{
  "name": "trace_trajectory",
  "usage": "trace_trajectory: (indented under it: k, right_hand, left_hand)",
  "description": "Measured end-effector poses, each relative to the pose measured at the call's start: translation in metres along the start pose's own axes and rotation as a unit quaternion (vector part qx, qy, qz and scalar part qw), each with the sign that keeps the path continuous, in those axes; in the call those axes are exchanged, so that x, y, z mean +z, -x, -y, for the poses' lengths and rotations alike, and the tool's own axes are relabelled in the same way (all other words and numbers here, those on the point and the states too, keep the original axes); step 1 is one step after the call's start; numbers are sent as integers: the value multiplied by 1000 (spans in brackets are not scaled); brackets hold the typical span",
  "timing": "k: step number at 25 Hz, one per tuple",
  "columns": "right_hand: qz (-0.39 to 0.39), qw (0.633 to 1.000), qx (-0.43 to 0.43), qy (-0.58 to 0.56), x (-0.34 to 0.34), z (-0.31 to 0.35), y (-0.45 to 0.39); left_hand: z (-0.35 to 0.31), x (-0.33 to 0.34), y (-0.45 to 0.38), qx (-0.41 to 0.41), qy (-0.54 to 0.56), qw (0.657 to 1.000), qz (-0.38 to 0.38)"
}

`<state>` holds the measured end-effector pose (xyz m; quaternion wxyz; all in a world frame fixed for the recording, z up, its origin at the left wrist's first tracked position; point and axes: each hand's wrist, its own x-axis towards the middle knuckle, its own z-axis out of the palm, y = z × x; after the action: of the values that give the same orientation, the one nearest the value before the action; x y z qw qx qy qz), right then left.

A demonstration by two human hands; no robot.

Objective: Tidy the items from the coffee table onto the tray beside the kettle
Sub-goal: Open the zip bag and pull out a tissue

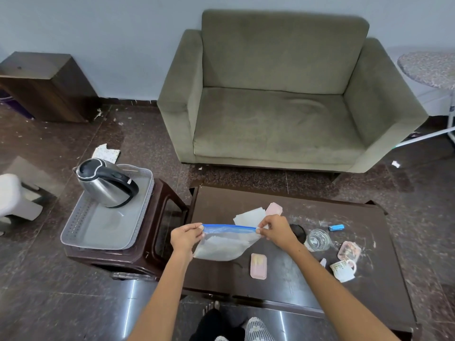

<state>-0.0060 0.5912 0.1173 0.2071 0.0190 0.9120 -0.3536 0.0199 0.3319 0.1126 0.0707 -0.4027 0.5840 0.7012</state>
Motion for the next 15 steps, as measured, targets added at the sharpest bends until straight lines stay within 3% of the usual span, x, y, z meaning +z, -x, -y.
trace_trajectory:
  k: [4, 8, 12, 15]
  right_hand:
    - [-15, 999, 35, 0, 18, 6, -36]
    - [-19, 995, 102, -7, 39, -10, -81]
    - [-72, 988, 139, -1, 55, -28, -92]
    - [-72, 989, 127, 11, 62, -31, -88]
  left_hand:
    - [0, 4, -50, -8, -35, 999, -13]
    - [13, 15, -106, 60, -154, 985, -51]
    - [29, 21, -112, 127, -245, 961, 14]
    - [42, 25, -115, 121, -300, 944, 68]
